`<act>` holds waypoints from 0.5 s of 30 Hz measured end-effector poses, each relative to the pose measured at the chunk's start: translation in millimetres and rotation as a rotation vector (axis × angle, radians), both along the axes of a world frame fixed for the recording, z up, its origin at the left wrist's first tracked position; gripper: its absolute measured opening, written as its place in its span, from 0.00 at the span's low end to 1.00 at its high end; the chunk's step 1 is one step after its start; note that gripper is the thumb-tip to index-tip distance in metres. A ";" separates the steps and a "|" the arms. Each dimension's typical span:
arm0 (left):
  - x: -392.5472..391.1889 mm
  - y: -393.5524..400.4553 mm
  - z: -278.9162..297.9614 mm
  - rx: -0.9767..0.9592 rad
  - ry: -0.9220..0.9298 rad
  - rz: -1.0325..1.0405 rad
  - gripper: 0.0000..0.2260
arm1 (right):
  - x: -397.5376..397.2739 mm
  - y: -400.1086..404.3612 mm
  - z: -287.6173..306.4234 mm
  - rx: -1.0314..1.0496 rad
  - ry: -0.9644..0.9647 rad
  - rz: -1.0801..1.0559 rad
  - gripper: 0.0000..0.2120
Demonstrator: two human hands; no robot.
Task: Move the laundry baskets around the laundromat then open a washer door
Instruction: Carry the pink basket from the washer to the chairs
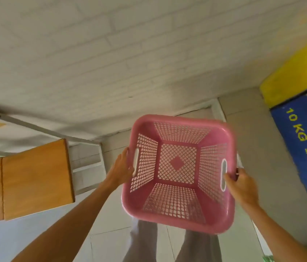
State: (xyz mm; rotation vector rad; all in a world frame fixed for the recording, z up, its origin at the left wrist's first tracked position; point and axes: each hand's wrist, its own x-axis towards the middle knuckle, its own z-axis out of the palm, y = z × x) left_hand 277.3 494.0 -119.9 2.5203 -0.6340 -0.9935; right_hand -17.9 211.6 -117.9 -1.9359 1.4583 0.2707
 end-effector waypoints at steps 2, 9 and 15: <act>24.9 49.8 -10.4 -0.044 0.002 0.067 0.28 | 50.7 26.2 -13.2 0.022 -0.014 0.074 0.11; 92.1 205.7 -93.7 -0.051 0.066 0.373 0.37 | 194.6 125.1 -67.8 0.060 -0.031 0.139 0.15; 116.2 258.9 -144.9 -0.096 0.062 0.436 0.44 | 271.6 173.0 -103.6 0.134 0.033 0.189 0.08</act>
